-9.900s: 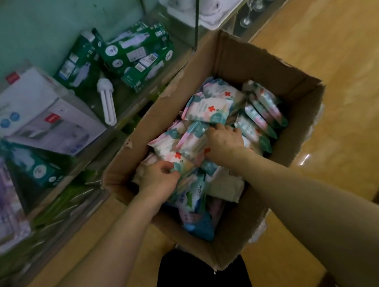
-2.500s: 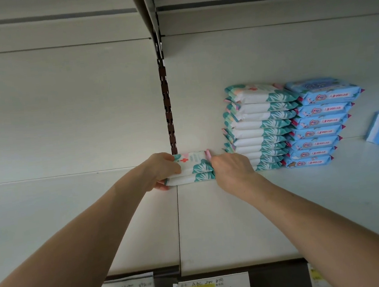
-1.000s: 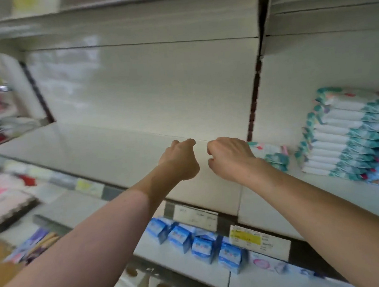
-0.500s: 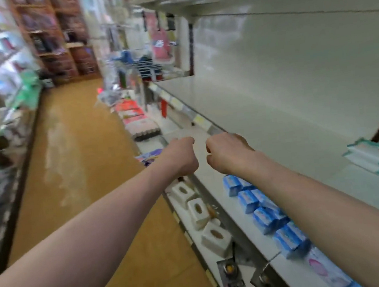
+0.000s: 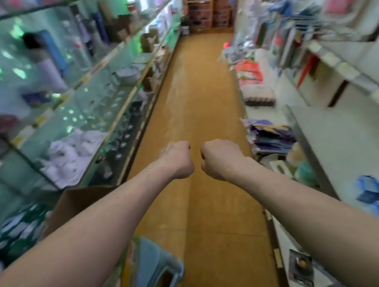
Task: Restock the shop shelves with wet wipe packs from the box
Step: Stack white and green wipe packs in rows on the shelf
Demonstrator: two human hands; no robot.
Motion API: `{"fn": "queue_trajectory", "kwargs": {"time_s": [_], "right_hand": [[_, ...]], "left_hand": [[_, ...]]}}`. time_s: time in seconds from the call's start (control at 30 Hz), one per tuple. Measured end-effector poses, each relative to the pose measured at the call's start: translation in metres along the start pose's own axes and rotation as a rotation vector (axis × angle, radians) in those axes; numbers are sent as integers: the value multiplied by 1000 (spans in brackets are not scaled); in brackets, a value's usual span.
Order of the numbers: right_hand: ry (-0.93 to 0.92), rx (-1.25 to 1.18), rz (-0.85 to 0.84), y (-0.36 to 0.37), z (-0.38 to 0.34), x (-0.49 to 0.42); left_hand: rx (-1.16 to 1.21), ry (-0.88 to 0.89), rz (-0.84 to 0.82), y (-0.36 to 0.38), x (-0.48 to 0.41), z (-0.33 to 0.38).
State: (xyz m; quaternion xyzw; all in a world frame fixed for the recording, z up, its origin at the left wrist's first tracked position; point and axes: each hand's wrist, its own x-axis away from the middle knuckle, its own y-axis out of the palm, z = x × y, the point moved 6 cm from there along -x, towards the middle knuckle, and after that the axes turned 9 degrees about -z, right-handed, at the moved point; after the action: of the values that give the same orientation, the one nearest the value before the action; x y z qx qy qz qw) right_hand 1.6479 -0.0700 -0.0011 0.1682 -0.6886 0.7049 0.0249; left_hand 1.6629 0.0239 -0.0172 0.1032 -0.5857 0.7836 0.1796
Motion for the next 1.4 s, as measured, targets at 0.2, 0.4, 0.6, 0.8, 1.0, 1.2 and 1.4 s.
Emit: {"fn": "queue_trajectory", "kwargs": {"time_s": [0.2,0.4,0.6,0.8,1.0,1.2,1.4], "right_hand": [[-167,32,-76,36,-131,-27],[-278,14,-164,72,-236,-40],[-363,90,-278,124,-297,-57],[-374,134,-458,193,-318,-85],[-447,149,-581,268,-325,-105],[-452,159,-596,318,-323,-129],[-483,168,-610,349,-328,-153]], "left_hand": [[87,-151,-61,15,30,-140],[188,-267,-115,34,64,-257],[266,-401,-186,78,74,-344],[480,-528,-252,145,71,-393],[745,-686,-287,198,57,-416],[983,-774,-267,243,31,-416],[1235,-815,-235,283,22,-404]]}}
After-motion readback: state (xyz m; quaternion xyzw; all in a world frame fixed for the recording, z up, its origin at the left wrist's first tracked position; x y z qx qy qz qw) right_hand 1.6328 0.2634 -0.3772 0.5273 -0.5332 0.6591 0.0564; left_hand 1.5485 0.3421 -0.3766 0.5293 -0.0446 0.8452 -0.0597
